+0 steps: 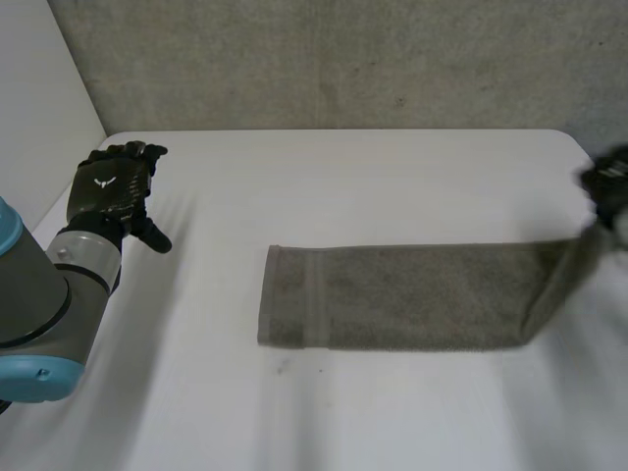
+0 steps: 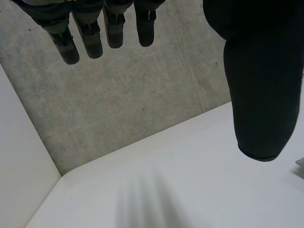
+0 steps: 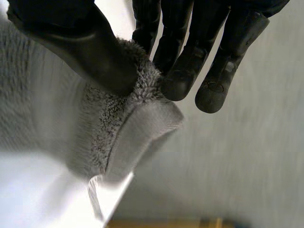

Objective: Fold the towel.

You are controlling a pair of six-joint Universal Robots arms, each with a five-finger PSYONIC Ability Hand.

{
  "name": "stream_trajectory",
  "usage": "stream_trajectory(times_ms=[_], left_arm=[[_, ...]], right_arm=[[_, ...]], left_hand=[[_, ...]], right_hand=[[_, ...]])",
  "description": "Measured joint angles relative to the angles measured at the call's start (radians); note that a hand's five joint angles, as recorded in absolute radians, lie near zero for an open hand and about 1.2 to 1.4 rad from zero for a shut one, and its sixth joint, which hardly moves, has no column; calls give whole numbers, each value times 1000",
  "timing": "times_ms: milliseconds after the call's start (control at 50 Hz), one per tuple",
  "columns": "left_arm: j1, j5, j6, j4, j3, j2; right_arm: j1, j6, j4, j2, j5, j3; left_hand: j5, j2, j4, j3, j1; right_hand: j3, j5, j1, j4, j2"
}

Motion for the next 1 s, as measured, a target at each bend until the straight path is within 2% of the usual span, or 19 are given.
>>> stream_trajectory(times_ms=[80,100,180,260,360,520,580,640,660,780,860,1000], left_arm=[[-1,0,1,0,0,-1],[-1,0,1,0,0,-1],[-1,0,2,1,0,-1],[-1,0,3,1,0,-4],[-3,0,5,2,-1,-10],[-6,0,6,4,-2,-17],[-7,0,6,5,-2,-21],[-7,0,6,5,-2,-23],[-7,0,6,5,-2,-24],[-7,0,6,5,-2,-25],[-8,0,6,6,-2,-26],[-11,0,6,6,-2,-30]], right_arm=[[279,19,-3,8,-5,-52],[317,21,-4,13,-5,-56],[576,29,-34,84,-11,-71],[701,30,-62,159,-14,-71],[776,33,-94,241,-23,-62],[787,44,-122,270,-58,-40],[782,64,-117,262,-66,-34],[777,89,-107,241,-66,-21],[775,95,-105,234,-65,-17],[710,215,-94,100,-61,82],[582,339,-73,-13,-61,183],[388,438,18,-86,-77,304]], left_hand=[[0,0,0,0,0],[0,0,0,0,0],[0,0,0,0,0],[0,0,0,0,0],[0,0,0,0,0],[0,0,0,0,0],[0,0,0,0,0],[0,0,0,0,0],[0,0,0,0,0],[0,0,0,0,0],[0,0,0,0,0],[0,0,0,0,0]], right_hand=[[2,1,0,0,0],[3,0,0,0,0],[3,1,0,0,0],[3,0,0,0,0],[3,0,0,0,0],[-42,-47,-43,-44,-45],[-566,-602,-601,-577,-618],[-988,-1034,-983,-993,-1008],[-1026,-1070,-1018,-1028,-1038],[-1090,-1102,-1074,-1074,-1078],[-1090,-1102,-1075,-1074,-1078],[-1090,-1102,-1075,-1074,-1078]])
